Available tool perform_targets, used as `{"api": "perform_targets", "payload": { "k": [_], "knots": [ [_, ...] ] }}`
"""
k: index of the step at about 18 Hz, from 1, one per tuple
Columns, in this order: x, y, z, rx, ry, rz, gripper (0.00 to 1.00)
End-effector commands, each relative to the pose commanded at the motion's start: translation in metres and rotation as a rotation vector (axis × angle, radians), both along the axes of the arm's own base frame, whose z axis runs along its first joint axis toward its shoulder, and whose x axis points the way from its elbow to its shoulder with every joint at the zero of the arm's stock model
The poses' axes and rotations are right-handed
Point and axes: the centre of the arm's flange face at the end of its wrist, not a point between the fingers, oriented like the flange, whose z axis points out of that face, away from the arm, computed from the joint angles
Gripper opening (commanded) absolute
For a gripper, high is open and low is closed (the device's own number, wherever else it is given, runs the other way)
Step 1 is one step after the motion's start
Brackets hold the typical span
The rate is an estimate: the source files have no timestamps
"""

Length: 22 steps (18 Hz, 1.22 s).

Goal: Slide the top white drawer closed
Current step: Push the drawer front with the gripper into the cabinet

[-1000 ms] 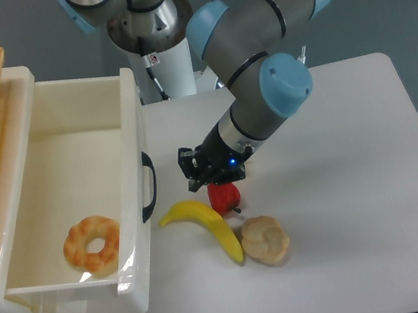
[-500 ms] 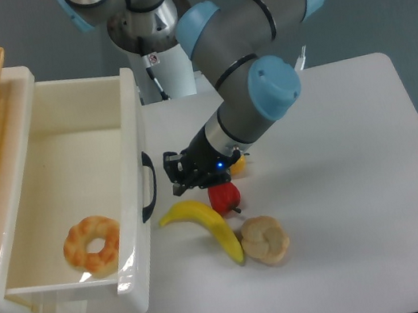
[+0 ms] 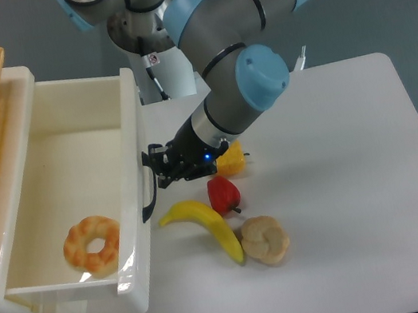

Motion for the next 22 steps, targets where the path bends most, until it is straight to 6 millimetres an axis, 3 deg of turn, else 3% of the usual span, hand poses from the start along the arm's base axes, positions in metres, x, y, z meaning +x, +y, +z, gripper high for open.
{"api": "perform_targets", "payload": {
  "k": [10,22],
  "knots": [
    [0.014,-0.003,0.006,0.011,-0.005,-0.006,0.00],
    [0.043,0.012,0.011,0.010,-0.022,-0.016,0.00]
  ]
}}
